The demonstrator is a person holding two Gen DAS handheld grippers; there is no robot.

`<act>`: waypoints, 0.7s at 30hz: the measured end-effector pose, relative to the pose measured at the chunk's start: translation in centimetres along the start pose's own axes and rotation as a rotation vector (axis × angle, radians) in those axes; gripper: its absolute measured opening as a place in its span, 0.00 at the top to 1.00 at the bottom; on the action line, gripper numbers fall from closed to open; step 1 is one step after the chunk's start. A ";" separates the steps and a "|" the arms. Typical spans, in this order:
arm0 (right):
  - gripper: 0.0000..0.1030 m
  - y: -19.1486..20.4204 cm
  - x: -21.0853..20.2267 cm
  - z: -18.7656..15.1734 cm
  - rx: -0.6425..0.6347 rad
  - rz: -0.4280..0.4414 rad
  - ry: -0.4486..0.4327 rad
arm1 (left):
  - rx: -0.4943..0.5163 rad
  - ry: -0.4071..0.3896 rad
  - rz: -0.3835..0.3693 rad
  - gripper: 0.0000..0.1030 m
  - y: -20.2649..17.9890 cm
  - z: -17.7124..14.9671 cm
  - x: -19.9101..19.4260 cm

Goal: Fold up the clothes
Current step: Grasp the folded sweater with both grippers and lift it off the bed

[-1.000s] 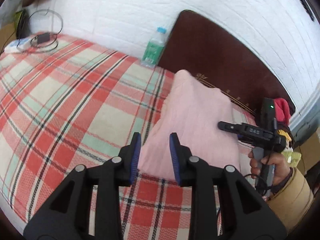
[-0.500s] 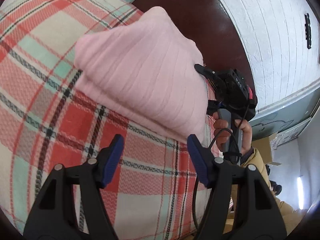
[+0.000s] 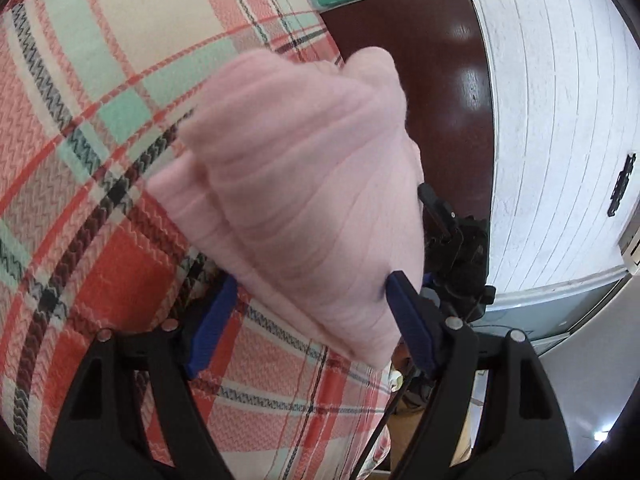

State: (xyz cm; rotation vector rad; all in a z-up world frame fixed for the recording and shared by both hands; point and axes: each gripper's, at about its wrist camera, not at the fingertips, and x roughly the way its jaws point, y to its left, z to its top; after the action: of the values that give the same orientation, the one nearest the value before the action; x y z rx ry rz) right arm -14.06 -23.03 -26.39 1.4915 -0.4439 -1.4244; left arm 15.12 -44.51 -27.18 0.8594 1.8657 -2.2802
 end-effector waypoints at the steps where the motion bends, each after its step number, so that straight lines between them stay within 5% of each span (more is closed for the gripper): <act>1: 0.02 0.1 0.2 0.1 0.002 0.004 -0.001 | -0.001 -0.005 -0.003 0.24 0.0 0.2 0.1; 6: 0.04 0.9 1.2 0.6 -0.024 -0.005 -0.001 | -0.002 -0.025 -0.009 0.25 -0.4 0.9 0.7; 9: 0.34 1.3 1.0 0.3 -0.061 -0.036 -0.008 | 0.006 -0.006 -0.004 0.49 -0.4 1.3 0.8; 12: 0.48 1.4 0.3 0.0 -0.065 -0.017 -0.013 | 0.014 0.005 -0.022 0.62 -0.4 1.9 0.5; 21: 0.52 7.6 -1.8 -0.8 -0.089 0.158 -0.064 | 0.176 -0.066 -0.089 0.65 -5.1 3.6 -5.9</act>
State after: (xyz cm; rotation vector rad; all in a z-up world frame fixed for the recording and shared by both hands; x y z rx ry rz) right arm -11.10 -24.66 -19.30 1.3131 -0.5203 -1.3523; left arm 16.78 -48.21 -19.57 0.7229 1.7304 -2.5245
